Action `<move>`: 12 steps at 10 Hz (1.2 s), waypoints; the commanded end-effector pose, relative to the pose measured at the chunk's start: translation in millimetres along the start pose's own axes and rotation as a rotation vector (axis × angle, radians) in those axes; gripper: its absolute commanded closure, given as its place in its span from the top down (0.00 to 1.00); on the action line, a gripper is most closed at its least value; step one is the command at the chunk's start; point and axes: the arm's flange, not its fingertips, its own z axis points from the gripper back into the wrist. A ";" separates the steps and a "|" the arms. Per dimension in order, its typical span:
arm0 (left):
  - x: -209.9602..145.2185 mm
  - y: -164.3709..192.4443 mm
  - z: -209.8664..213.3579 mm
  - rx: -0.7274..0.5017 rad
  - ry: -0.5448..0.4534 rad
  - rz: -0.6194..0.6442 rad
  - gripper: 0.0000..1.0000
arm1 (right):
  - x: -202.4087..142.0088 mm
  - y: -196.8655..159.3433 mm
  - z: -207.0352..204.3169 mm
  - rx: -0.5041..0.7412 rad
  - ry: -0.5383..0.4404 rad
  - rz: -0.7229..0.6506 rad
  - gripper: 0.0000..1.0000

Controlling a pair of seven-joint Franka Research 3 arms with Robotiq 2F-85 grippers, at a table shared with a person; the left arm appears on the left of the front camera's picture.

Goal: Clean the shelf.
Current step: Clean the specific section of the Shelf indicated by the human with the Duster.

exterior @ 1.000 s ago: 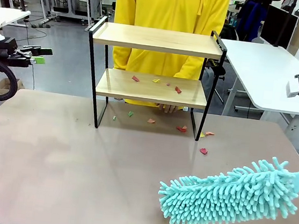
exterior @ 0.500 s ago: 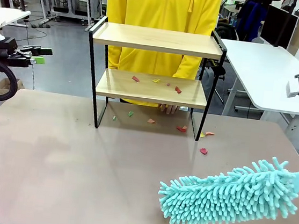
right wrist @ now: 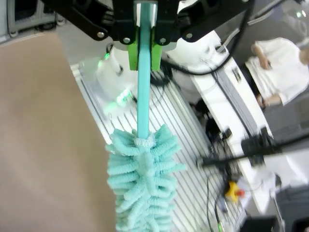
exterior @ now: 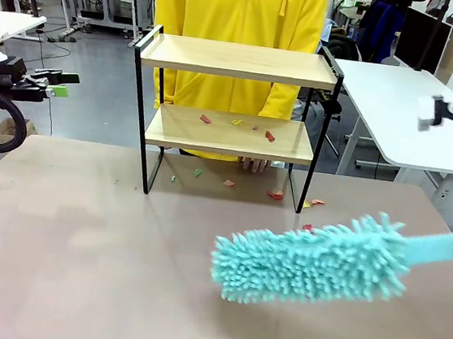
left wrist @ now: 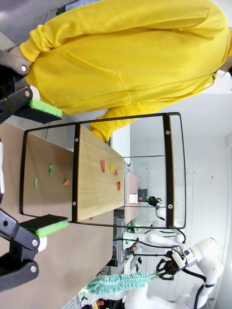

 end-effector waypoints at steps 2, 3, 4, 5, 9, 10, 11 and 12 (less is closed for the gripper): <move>3.6 -1.8 -0.3 -0.003 -0.002 -0.013 1.00 | 71.9 19.4 -26.6 -0.011 -0.182 -0.173 0.13; 3.6 -1.8 -0.3 -0.003 -0.002 -0.013 1.00 | 93.9 25.5 -40.0 -0.011 -0.240 -0.242 0.13; 3.6 -1.8 -0.3 -0.003 -0.002 -0.013 1.00 | 113.3 31.0 -53.4 -0.041 -0.296 -0.320 0.13; 3.6 -1.8 -0.3 -0.003 -0.002 -0.013 1.00 | 130.6 36.8 -65.8 -0.063 -0.339 -0.381 0.13; 3.6 -1.8 -0.3 -0.003 -0.002 -0.013 1.00 | 176.3 50.4 -103.7 -0.119 -0.593 -0.549 0.13; 3.6 -1.8 -0.3 -0.003 -0.002 -0.013 1.00 | 160.3 46.3 -88.1 -0.132 -0.456 -0.478 0.13; 3.6 -1.8 -0.3 -0.003 -0.002 -0.013 1.00 | 160.3 46.3 -88.1 -0.132 -0.456 -0.478 0.13; 3.6 -1.8 -0.3 -0.003 -0.002 -0.013 1.00 | 160.3 46.3 -88.1 -0.132 -0.456 -0.478 0.13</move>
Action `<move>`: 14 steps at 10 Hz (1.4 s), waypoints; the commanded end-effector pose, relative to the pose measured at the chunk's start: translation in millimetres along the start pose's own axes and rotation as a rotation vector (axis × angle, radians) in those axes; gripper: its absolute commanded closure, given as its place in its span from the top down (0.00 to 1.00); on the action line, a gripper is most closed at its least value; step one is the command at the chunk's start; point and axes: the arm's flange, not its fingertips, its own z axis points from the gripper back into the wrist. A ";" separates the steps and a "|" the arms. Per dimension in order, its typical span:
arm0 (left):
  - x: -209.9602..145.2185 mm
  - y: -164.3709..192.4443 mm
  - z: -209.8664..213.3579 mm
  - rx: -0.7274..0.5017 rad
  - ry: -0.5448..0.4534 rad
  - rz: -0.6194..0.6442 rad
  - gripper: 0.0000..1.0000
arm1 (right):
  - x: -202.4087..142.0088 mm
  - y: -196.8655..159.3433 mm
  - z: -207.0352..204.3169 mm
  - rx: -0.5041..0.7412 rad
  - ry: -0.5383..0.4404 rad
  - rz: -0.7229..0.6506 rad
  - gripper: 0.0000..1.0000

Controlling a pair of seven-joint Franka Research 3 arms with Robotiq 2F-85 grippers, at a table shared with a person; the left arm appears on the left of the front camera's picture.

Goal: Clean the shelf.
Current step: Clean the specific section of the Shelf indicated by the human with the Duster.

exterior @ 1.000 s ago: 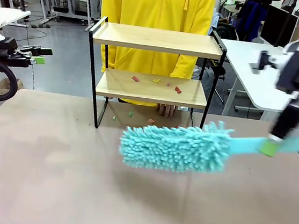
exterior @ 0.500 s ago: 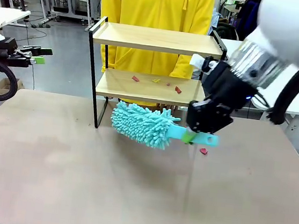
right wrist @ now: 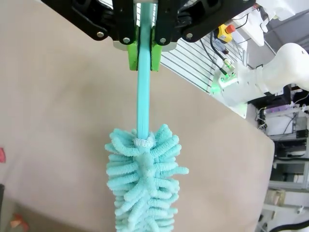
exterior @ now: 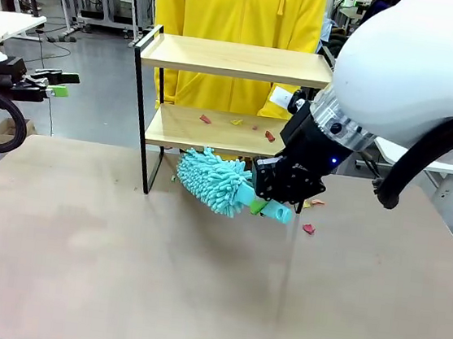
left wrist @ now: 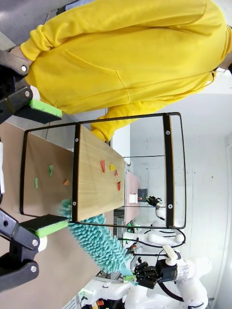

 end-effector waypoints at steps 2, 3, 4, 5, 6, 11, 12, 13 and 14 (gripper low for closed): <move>4.0 -1.8 -0.3 -0.003 -0.002 -0.013 1.00 | 0.0 0.0 0.0 0.000 0.000 0.000 0.13; 4.0 -1.8 -0.3 -0.003 -0.002 -0.013 1.00 | 2.3 17.1 -9.2 -0.067 -0.053 -0.051 0.13; 4.0 -1.8 -0.3 -0.003 -0.002 -0.013 1.00 | 9.7 42.6 -26.7 -0.138 -0.092 -0.067 0.13; 4.0 -1.8 -0.3 -0.003 -0.002 -0.013 1.00 | 20.6 65.7 -46.5 -0.204 -0.130 -0.086 0.13; 4.0 -1.8 -0.3 -0.003 -0.002 -0.013 1.00 | 28.6 83.1 -65.0 -0.238 -0.151 -0.088 0.13; 4.0 -1.8 -0.3 -0.003 -0.002 -0.013 1.00 | 56.6 124.5 -144.0 -0.275 -0.325 -0.169 0.13; 4.0 -1.8 -0.3 -0.003 -0.002 -0.013 1.00 | 62.2 128.6 -152.6 -0.259 -0.339 -0.170 0.13; 4.0 -1.8 -0.3 -0.003 -0.002 -0.013 1.00 | 68.4 129.1 -157.6 -0.245 -0.346 -0.171 0.13; 4.0 -1.8 -0.3 -0.003 -0.002 -0.013 1.00 | 73.5 128.7 -161.2 -0.239 -0.341 -0.174 0.13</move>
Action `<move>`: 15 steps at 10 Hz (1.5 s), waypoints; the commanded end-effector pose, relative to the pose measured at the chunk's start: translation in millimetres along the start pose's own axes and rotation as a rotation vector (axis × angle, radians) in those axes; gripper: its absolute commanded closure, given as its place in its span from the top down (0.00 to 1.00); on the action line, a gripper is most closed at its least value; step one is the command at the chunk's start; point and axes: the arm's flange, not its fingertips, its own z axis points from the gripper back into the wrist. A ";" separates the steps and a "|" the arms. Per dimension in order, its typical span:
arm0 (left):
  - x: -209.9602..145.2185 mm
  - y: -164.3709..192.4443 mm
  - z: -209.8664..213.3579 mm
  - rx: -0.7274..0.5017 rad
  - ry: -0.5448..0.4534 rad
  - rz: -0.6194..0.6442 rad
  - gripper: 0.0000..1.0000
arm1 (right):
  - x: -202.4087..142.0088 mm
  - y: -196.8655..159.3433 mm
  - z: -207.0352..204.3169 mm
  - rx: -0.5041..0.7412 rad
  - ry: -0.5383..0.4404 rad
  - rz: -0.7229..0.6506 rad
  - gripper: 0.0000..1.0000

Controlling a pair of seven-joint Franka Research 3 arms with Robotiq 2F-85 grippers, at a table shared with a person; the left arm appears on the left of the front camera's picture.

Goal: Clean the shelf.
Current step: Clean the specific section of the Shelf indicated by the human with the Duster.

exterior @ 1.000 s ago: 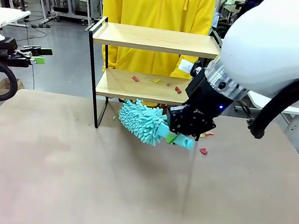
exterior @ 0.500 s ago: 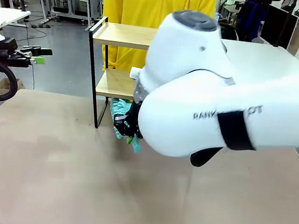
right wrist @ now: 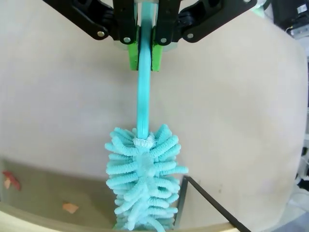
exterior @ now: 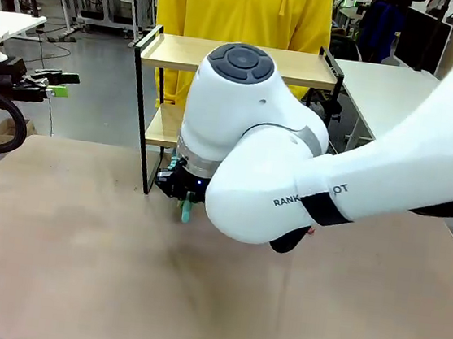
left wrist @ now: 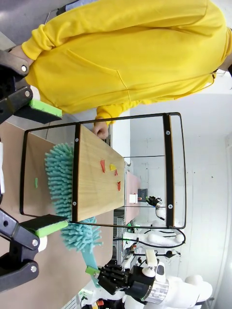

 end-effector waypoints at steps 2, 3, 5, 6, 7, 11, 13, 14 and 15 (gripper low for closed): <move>4.0 -1.8 -0.3 -0.003 -0.002 -0.013 1.00 | 10.5 24.2 -23.9 0.029 -0.023 -0.019 0.13; 4.0 -1.8 -0.3 -0.003 -0.002 -0.013 1.00 | 13.6 25.2 -30.6 0.030 -0.032 -0.018 0.13; 4.0 -1.8 -0.3 -0.003 -0.002 -0.013 1.00 | 18.5 24.4 -47.1 0.018 0.000 -0.021 0.13; 4.0 -1.8 -0.3 -0.003 -0.002 -0.013 1.00 | 19.9 22.6 -54.7 -0.002 0.028 -0.028 0.13; 4.0 -1.8 -0.3 -0.003 -0.002 -0.013 1.00 | 21.2 18.9 -60.4 -0.014 0.078 -0.033 0.13; 4.0 -1.8 -0.3 -0.003 -0.002 -0.013 1.00 | 17.2 11.3 -56.8 -0.003 0.052 -0.023 0.13; 4.0 -1.8 -0.3 -0.003 -0.002 -0.013 1.00 | 16.6 12.7 -60.4 -0.004 0.063 -0.025 0.13; 4.0 -1.8 -0.3 -0.003 -0.002 -0.013 1.00 | 16.0 -4.2 -56.9 -0.024 0.073 -0.042 0.13; 4.0 -1.8 -0.3 -0.003 -0.002 -0.013 1.00 | 13.4 -23.7 -52.1 -0.047 0.080 -0.059 0.13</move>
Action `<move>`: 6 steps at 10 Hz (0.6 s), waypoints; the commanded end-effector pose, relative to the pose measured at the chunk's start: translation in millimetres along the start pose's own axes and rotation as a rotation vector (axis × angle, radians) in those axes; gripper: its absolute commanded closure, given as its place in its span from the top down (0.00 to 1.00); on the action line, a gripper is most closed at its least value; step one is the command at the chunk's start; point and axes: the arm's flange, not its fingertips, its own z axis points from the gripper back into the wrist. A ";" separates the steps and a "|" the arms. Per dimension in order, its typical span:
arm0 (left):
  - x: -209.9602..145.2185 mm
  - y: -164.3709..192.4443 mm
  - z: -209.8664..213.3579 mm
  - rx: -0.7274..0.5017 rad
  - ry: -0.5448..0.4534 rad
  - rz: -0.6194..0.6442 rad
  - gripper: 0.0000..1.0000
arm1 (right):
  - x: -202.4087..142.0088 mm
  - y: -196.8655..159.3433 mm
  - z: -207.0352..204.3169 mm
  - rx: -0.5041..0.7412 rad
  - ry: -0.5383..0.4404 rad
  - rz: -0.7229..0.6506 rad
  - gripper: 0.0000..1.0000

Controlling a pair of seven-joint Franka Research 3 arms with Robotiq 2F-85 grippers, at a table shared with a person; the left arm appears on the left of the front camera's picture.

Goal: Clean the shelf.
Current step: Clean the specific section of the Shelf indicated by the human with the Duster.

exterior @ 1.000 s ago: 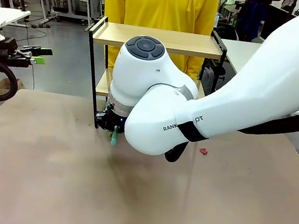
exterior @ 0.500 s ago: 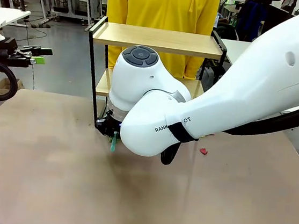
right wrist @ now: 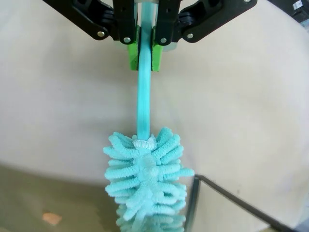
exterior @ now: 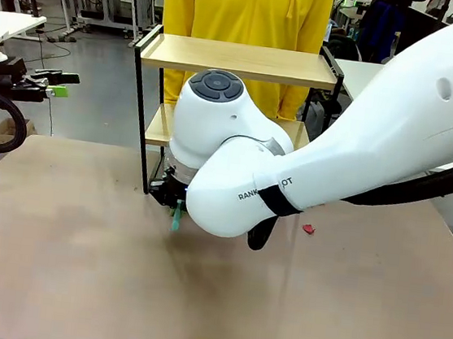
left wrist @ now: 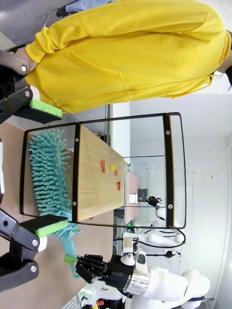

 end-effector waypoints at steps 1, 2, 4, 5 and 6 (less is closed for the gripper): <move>4.0 -1.9 -0.3 -0.003 -0.002 -0.014 1.00 | -4.3 -41.0 15.1 -0.044 0.014 -0.031 0.13; 4.0 -1.9 -0.3 -0.003 -0.002 -0.014 1.00 | -5.2 -59.5 21.2 -0.072 0.009 -0.053 0.13; 4.0 -1.9 -0.3 -0.003 -0.002 -0.014 1.00 | -8.6 -99.4 43.3 -0.133 -0.019 -0.098 0.13; 4.0 -1.9 -0.3 -0.003 -0.002 -0.014 1.00 | -8.9 -120.6 54.7 -0.162 -0.020 -0.117 0.13; 4.0 -1.9 -0.3 -0.003 -0.002 -0.014 1.00 | -8.1 -140.6 62.1 -0.200 -0.012 -0.136 0.13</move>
